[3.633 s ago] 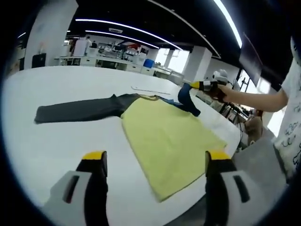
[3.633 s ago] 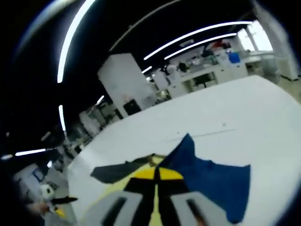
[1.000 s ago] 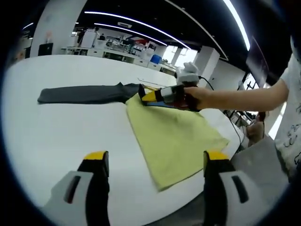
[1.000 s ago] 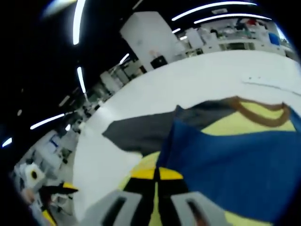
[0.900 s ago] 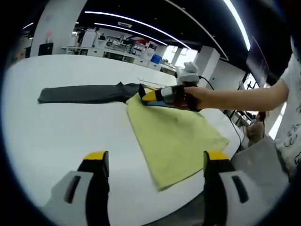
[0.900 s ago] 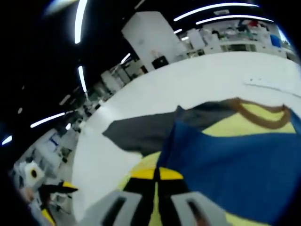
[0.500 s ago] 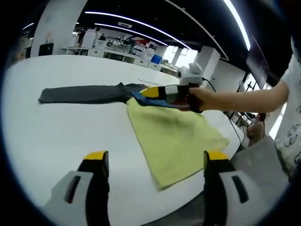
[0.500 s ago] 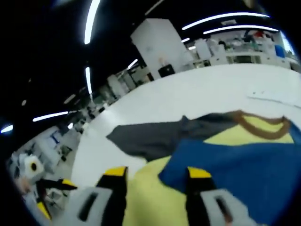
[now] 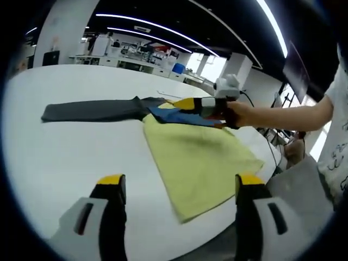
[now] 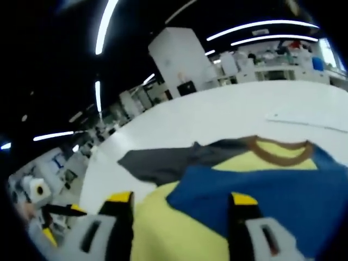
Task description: Fold the garment on the visible template until the final outline fits inside the template.
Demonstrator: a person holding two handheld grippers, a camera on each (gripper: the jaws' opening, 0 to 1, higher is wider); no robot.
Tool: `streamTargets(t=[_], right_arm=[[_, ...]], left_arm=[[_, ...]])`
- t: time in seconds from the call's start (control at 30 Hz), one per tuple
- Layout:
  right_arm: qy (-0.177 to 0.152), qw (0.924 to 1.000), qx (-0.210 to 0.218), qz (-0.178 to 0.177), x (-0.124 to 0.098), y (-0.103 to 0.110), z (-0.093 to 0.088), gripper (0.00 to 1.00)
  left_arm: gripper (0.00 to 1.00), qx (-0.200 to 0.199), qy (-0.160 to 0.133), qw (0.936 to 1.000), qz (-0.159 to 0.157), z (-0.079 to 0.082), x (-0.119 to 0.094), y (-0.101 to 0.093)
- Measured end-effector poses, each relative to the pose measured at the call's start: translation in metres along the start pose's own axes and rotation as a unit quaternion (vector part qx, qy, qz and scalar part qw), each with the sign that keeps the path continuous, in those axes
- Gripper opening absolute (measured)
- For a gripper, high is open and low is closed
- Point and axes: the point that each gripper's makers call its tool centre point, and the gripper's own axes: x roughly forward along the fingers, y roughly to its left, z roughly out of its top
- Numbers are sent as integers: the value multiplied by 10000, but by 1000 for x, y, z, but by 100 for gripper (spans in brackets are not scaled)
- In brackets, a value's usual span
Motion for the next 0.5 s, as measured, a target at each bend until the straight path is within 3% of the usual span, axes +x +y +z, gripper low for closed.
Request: streamTargets(t=[0.5], right_arm=[[-212, 9982, 211, -519, -69, -53, -2, 59]], left_arm=[[79, 88, 19, 9999, -87, 5, 7, -5]])
